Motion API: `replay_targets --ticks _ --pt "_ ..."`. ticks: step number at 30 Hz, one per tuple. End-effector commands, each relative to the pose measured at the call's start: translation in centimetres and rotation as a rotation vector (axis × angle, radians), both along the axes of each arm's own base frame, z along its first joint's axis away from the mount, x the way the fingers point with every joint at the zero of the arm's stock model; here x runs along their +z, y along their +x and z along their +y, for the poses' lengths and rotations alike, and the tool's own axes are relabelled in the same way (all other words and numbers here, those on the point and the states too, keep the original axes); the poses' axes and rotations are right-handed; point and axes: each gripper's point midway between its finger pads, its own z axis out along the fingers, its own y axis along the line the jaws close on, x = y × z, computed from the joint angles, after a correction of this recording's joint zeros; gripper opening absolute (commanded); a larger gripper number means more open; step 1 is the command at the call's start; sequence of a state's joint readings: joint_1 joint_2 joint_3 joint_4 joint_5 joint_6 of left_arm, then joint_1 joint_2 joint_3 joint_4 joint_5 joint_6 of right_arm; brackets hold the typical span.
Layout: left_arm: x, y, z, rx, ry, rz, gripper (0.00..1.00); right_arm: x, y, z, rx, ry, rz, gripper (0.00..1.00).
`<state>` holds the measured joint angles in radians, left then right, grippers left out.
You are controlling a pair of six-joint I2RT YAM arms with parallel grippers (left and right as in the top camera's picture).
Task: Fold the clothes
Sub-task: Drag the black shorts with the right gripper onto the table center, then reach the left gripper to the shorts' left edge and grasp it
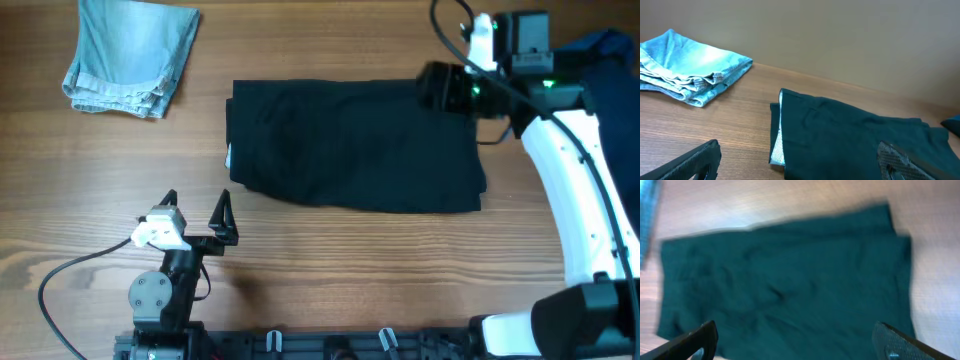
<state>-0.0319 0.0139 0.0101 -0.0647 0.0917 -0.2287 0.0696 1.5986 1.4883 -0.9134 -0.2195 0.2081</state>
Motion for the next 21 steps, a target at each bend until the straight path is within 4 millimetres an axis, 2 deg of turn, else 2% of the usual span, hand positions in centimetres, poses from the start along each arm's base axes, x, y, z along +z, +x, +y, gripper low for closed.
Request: replay_targets --ticks 1,5,7,11,14,17,19,21 --pt "-0.2 0.0 0.3 0.020 0.018 0.002 1.00 -4.8 -1.7 -2.0 -0.029 -0.022 0.139 0.99" --pt "-0.2 0.0 0.1 0.007 -0.014 0.004 1.00 -7.6 -3.1 -2.2 -0.032 -0.031 0.207 1.00" --pt "0.0 -0.1 -0.7 -0.040 -0.030 -0.001 1.00 -8.3 -2.8 -2.5 -0.043 -0.048 0.199 1.00" --pt "1.3 -1.5 -5.2 -0.314 -0.056 -0.044 1.00 -8.1 -1.7 -2.5 -0.078 -0.029 0.156 1.00" --pt "0.2 -1.4 -5.5 -0.319 -0.184 0.043 1.00 -7.7 -0.5 -3.1 -0.107 -0.050 0.105 1.00" --pt "-0.8 -1.0 -5.5 -0.310 -0.220 0.119 1.00 -7.5 -0.3 -3.1 -0.114 -0.044 0.096 1.00" --pt "0.0 -0.5 -5.5 -0.305 -0.219 0.160 1.00 -7.6 -0.3 -3.1 -0.114 -0.045 0.100 1.00" --pt "1.6 0.4 -5.5 -0.305 -0.206 0.191 1.00 -7.6 -0.3 -3.1 -0.114 -0.046 0.099 1.00"
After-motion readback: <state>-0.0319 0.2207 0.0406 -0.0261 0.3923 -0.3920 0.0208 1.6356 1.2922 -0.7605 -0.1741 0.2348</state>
